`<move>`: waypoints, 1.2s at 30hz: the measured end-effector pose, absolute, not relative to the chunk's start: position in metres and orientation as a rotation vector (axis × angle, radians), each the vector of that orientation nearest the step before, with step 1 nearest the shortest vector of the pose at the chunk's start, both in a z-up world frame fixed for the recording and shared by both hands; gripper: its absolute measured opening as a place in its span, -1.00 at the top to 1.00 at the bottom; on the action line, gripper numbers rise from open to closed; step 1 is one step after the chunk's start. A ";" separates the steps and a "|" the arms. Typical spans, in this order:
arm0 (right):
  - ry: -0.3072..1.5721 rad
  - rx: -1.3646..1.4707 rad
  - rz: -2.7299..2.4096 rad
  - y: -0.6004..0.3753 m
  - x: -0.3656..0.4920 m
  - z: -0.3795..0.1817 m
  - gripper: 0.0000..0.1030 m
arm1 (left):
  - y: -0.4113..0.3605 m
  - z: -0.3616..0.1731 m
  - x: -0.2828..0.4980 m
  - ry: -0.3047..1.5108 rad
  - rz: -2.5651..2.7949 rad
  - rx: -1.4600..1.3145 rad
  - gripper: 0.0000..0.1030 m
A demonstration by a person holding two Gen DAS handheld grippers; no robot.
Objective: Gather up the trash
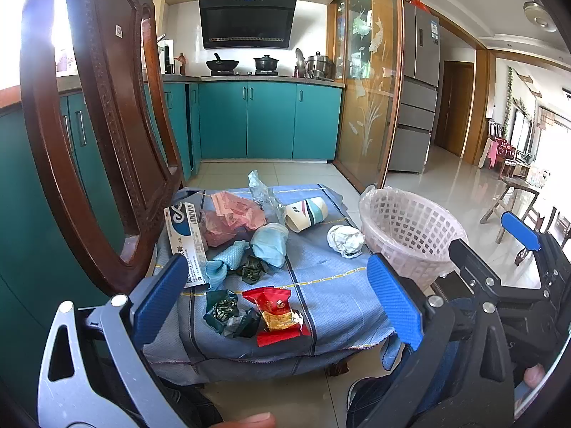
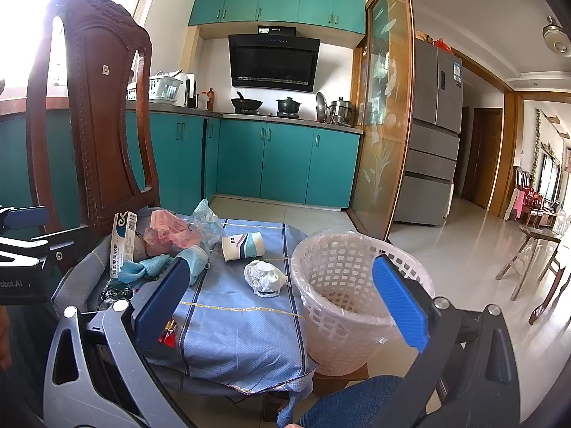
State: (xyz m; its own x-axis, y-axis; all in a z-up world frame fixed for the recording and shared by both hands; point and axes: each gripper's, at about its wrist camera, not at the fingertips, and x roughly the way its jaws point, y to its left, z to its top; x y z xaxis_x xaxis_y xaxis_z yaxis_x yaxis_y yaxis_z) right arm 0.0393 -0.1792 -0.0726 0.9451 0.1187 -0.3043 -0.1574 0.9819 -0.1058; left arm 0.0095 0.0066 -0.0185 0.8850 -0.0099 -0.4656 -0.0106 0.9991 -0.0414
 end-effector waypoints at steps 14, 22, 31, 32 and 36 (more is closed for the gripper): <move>0.302 -0.098 0.143 -0.185 0.046 -0.074 -0.94 | 0.007 -0.025 0.020 0.517 0.009 -0.044 -0.94; 0.433 -0.098 0.346 -0.174 0.087 -0.085 -0.94 | 0.028 -0.028 0.026 0.515 0.085 -0.020 -0.94; 0.601 -0.365 0.775 -0.094 0.140 -0.119 -0.11 | 0.089 -0.054 0.038 0.630 0.216 -0.070 -0.89; 0.633 -0.366 0.824 -0.087 0.144 -0.126 -0.11 | 0.093 -0.060 0.041 0.651 0.215 -0.081 -0.83; 0.745 -0.354 0.966 -0.065 0.154 -0.157 -0.16 | 0.099 -0.079 0.047 0.729 0.210 -0.101 -0.68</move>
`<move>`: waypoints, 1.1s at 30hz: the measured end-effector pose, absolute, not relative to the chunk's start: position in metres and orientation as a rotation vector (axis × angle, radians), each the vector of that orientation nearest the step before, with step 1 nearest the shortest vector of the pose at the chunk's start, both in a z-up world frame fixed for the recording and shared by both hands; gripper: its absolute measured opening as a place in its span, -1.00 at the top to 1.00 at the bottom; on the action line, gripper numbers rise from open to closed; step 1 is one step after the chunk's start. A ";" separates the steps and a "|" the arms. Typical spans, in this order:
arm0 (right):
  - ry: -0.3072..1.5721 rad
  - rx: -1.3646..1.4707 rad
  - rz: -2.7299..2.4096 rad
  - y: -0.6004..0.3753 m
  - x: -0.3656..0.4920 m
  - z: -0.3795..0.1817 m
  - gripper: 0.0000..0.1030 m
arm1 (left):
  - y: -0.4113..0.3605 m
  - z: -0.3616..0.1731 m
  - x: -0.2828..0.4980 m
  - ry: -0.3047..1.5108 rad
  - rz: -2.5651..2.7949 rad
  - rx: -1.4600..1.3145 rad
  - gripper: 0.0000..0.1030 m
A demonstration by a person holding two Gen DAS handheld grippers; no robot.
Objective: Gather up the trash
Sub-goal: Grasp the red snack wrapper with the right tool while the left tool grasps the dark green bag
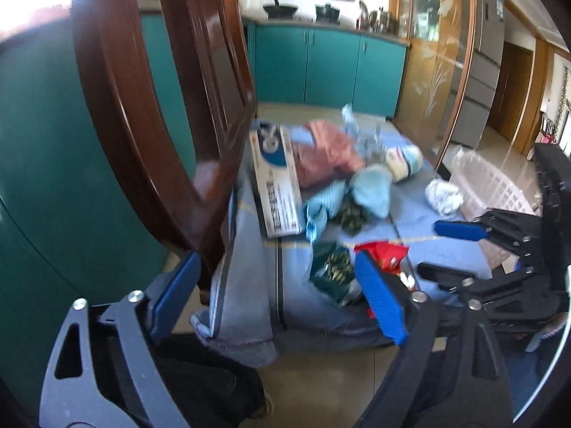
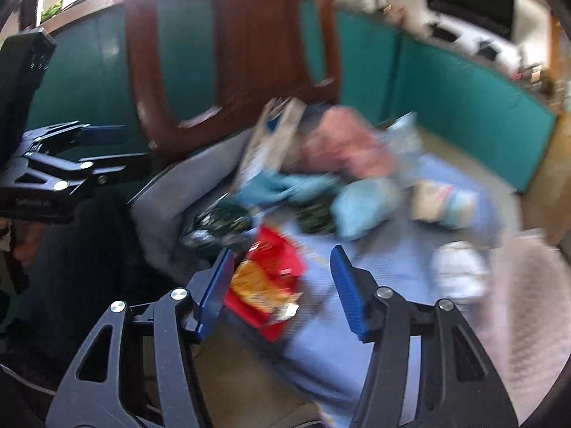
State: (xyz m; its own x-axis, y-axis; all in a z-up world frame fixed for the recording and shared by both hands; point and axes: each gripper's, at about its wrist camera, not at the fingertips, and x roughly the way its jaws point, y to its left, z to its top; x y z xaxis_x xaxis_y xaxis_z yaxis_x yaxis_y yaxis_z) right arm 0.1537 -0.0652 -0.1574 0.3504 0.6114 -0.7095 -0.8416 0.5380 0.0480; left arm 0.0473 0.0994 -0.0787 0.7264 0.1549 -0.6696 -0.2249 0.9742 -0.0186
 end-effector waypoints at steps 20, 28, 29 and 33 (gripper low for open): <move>0.828 -0.298 0.835 -0.082 0.186 -0.186 0.44 | 0.068 -0.142 0.108 0.896 0.028 -0.147 -0.66; 0.802 -0.282 0.832 -0.100 0.180 -0.181 0.50 | 0.062 -0.150 0.120 0.916 0.044 -0.117 -0.25; 0.796 -0.283 0.830 -0.100 0.178 -0.181 0.50 | 0.062 -0.150 0.118 0.914 0.047 -0.114 -0.21; 0.752 -0.293 0.818 -0.096 0.176 -0.176 0.52 | 0.064 -0.143 0.110 0.878 0.058 -0.125 -0.17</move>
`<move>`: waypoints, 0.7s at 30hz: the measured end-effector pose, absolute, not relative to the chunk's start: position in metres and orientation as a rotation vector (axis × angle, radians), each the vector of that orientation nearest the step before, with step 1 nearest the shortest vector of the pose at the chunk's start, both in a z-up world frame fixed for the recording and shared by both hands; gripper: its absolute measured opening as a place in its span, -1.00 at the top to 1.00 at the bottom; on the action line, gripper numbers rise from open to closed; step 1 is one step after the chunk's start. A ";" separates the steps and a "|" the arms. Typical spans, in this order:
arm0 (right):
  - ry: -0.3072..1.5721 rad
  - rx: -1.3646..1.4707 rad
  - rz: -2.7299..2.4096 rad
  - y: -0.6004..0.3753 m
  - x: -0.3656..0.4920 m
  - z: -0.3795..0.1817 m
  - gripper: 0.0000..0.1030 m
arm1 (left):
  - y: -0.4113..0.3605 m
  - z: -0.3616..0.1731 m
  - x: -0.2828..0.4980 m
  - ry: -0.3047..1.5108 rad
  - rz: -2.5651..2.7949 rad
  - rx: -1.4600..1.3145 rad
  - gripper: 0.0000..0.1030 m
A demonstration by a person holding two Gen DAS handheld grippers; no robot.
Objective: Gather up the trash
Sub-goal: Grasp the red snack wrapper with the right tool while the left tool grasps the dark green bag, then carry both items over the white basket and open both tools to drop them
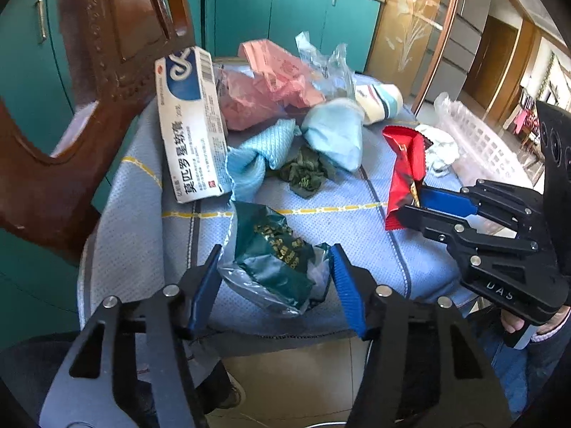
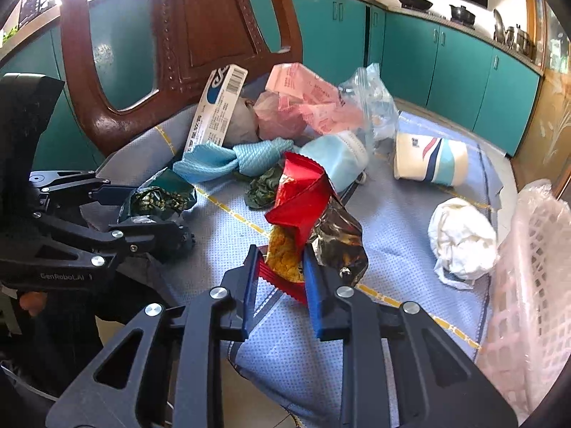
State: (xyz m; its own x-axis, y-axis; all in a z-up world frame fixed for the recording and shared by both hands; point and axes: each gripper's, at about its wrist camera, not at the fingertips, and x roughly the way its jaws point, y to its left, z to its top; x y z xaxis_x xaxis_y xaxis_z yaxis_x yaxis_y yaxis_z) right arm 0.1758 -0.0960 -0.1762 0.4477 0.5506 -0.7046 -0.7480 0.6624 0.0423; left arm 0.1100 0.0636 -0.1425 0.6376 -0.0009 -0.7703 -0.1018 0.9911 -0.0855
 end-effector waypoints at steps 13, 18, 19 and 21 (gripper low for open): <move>0.650 -0.203 0.731 -0.125 0.175 -0.150 0.59 | 0.059 -0.097 0.089 0.696 0.081 -0.091 -0.17; 0.623 -0.152 0.699 -0.137 0.179 -0.144 0.61 | 0.058 -0.093 0.085 0.682 0.078 -0.103 -0.17; 0.613 -0.145 0.690 -0.139 0.180 -0.143 0.61 | 0.057 -0.092 0.086 0.678 0.075 -0.102 -0.17; 0.584 -0.138 0.667 -0.144 0.178 -0.138 0.61 | 0.054 -0.088 0.087 0.668 0.069 -0.100 -0.17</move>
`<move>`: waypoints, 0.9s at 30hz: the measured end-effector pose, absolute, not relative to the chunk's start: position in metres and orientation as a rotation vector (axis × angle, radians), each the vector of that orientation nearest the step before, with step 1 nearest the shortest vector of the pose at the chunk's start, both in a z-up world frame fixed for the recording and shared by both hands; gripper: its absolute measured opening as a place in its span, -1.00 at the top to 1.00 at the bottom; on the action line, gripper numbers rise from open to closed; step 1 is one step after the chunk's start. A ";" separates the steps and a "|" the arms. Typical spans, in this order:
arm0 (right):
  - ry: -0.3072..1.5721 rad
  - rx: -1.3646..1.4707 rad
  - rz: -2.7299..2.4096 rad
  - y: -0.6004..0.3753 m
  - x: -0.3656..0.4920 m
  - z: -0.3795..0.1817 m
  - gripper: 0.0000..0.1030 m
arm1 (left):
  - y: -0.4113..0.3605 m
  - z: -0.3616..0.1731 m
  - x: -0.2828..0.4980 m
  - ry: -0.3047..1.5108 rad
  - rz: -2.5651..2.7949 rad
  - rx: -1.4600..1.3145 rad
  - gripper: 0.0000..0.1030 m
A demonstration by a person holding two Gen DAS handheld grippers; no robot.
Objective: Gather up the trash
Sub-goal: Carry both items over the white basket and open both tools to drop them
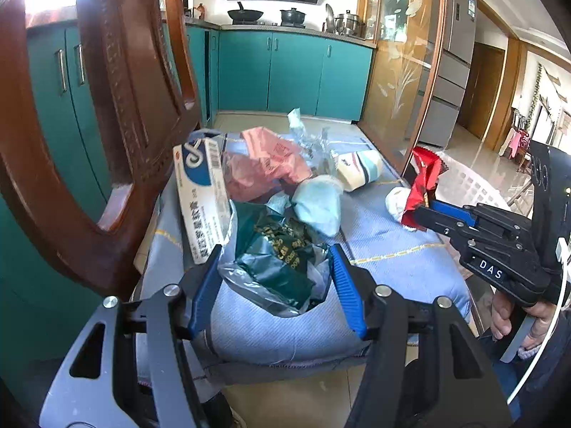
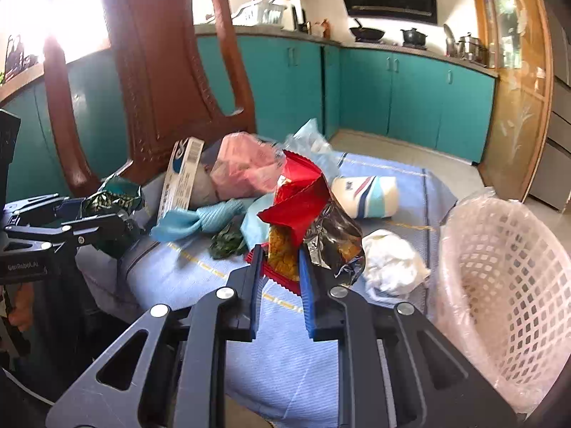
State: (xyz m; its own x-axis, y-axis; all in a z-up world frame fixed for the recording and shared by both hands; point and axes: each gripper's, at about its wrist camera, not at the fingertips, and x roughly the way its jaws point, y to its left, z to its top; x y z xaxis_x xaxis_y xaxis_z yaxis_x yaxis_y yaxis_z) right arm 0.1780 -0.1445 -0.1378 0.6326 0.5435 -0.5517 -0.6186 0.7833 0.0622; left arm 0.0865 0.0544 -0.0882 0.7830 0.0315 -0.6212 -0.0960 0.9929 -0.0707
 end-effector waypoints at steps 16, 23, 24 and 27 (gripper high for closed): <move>0.589 0.025 0.102 -0.314 0.214 -0.125 0.62 | -0.056 -0.028 0.210 0.573 -0.306 -0.082 -0.16; 0.686 0.005 0.085 -0.325 0.223 -0.150 0.58 | -0.142 -0.043 0.279 0.667 -0.545 -0.060 -0.23; 0.697 0.012 0.086 -0.325 0.225 -0.152 0.54 | -0.151 -0.048 0.289 0.692 -0.575 -0.073 -0.28; 0.717 0.019 0.084 -0.326 0.225 -0.156 0.23 | -0.165 -0.057 0.301 0.720 -0.590 -0.088 -0.49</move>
